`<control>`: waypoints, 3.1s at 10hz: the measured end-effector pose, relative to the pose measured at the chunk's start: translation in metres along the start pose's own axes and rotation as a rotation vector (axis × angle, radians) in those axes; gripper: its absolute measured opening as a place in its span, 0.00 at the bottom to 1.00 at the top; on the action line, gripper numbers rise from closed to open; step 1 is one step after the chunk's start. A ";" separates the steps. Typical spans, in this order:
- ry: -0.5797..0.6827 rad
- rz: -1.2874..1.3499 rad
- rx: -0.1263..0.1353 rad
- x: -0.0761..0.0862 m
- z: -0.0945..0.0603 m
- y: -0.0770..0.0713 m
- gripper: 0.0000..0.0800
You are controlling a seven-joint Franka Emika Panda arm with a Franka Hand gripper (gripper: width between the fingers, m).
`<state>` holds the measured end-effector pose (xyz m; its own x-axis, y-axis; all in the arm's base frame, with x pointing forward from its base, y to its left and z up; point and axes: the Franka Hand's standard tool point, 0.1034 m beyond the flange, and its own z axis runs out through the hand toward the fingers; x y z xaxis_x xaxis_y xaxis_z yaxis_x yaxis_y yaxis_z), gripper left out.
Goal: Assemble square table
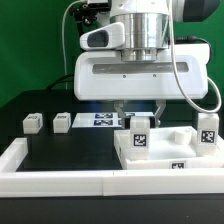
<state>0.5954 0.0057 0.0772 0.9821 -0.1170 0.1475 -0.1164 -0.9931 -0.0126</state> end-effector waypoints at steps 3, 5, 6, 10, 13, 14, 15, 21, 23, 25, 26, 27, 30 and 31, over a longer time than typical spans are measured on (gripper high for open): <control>0.004 0.239 0.004 0.000 0.000 0.000 0.36; 0.027 0.466 0.007 -0.002 0.000 0.000 0.36; 0.028 0.531 0.006 -0.002 0.000 0.000 0.36; 0.022 0.954 0.029 -0.002 0.000 0.000 0.36; -0.007 1.257 0.031 -0.004 0.000 -0.006 0.37; -0.009 1.290 0.034 -0.004 0.000 -0.005 0.37; -0.009 1.299 0.035 -0.004 0.000 -0.005 0.37; 0.008 1.012 0.038 -0.002 0.000 -0.004 0.79; 0.010 0.845 0.036 -0.002 0.001 -0.005 0.81; 0.014 0.639 0.033 -0.003 0.001 -0.004 0.81; 0.015 0.557 0.033 -0.003 0.001 -0.004 0.81; 0.017 0.503 0.033 -0.003 0.000 -0.004 0.81; 0.018 0.227 0.028 -0.004 0.001 -0.002 0.81; 0.018 0.115 0.024 -0.007 0.001 -0.002 0.81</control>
Offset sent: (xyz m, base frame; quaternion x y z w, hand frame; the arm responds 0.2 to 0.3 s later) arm -0.0147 -0.0081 0.0036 -0.0164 0.0500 0.2808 0.9583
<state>0.5891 0.0084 0.0755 0.9596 -0.2305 0.1614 -0.2246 -0.9729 -0.0543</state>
